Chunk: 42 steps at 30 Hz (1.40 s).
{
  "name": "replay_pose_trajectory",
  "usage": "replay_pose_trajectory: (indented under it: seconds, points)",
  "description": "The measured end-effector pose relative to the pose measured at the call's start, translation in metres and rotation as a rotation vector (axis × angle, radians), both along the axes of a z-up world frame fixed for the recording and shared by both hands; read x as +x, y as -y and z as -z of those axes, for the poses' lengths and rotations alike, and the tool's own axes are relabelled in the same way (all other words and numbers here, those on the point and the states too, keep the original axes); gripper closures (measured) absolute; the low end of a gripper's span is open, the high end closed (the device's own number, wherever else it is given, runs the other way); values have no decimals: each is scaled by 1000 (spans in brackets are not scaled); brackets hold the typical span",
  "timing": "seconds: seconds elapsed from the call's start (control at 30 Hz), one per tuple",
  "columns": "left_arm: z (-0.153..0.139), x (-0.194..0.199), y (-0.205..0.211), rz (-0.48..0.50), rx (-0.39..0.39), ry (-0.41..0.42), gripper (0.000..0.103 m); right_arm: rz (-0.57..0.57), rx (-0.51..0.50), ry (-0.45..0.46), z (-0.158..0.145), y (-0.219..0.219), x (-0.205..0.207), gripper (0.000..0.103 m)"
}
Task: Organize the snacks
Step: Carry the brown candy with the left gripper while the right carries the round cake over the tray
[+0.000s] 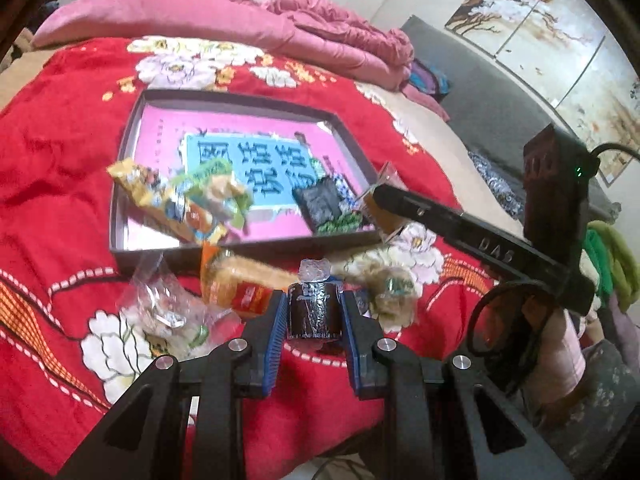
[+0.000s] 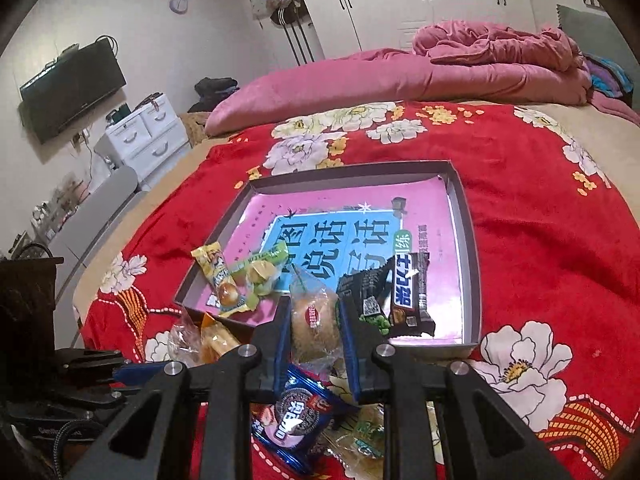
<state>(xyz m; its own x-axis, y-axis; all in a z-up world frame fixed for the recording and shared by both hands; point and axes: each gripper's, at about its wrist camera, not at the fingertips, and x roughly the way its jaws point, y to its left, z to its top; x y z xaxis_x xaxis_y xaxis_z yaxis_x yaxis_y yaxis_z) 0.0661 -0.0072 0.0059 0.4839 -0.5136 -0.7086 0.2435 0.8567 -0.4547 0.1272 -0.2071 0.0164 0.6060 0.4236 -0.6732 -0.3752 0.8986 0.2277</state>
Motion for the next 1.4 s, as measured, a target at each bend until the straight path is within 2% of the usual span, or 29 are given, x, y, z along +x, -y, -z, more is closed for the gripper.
replay_pose_trajectory:
  seconds: [0.27, 0.4, 0.8, 1.07, 1.4]
  points:
    - [-10, 10, 0, -26, -2, 23, 76, 44, 18, 31, -15, 7, 1, 79]
    - [-12, 20, -2, -43, -22, 11, 76, 54, 9, 14, -15, 6, 5, 80]
    - [-38, 52, 0, -85, -32, 71, 76, 92, 19, 57, -30, 9, 11, 80]
    - [-30, 76, -1, -115, -44, 52, 76, 136, 26, 51, -31, 20, 22, 79]
    - [-10, 87, 6, -102, -26, 30, 76, 182, 17, 50, -30, 34, 27, 79]
